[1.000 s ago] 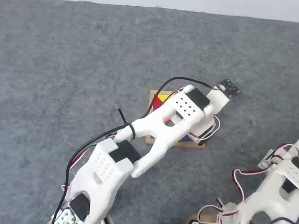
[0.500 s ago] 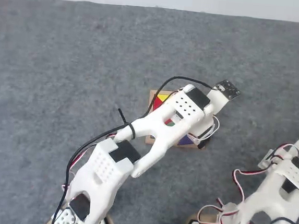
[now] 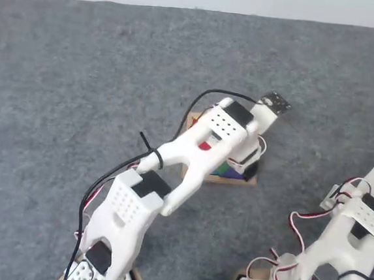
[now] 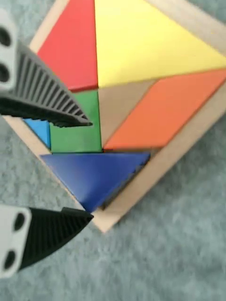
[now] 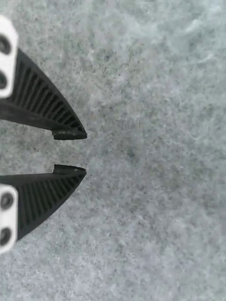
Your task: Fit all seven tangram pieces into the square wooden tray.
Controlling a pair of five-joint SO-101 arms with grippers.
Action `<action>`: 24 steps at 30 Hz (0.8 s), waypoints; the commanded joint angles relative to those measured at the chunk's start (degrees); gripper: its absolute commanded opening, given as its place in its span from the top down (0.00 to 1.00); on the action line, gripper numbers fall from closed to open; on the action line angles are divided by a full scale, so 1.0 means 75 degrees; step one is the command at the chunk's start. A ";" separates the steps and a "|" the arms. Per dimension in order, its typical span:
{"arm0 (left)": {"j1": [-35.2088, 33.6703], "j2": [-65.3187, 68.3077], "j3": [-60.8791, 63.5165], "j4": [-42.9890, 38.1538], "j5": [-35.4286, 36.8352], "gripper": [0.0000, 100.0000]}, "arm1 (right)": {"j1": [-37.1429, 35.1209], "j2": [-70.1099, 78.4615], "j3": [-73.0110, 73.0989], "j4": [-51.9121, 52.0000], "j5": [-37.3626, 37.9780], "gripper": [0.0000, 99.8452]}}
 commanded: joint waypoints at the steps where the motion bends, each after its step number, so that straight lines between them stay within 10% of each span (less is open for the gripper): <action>1: -0.0293 -0.0141 -0.0369 -0.0223 -0.0399 0.73 | -0.0088 -0.0088 -0.0352 0.0041 0.0070 0.90; 24: -0.0621 -0.3317 -0.0651 0.1360 -0.0586 0.73 | -0.0756 -0.1436 -0.0293 0.1014 0.0094 0.93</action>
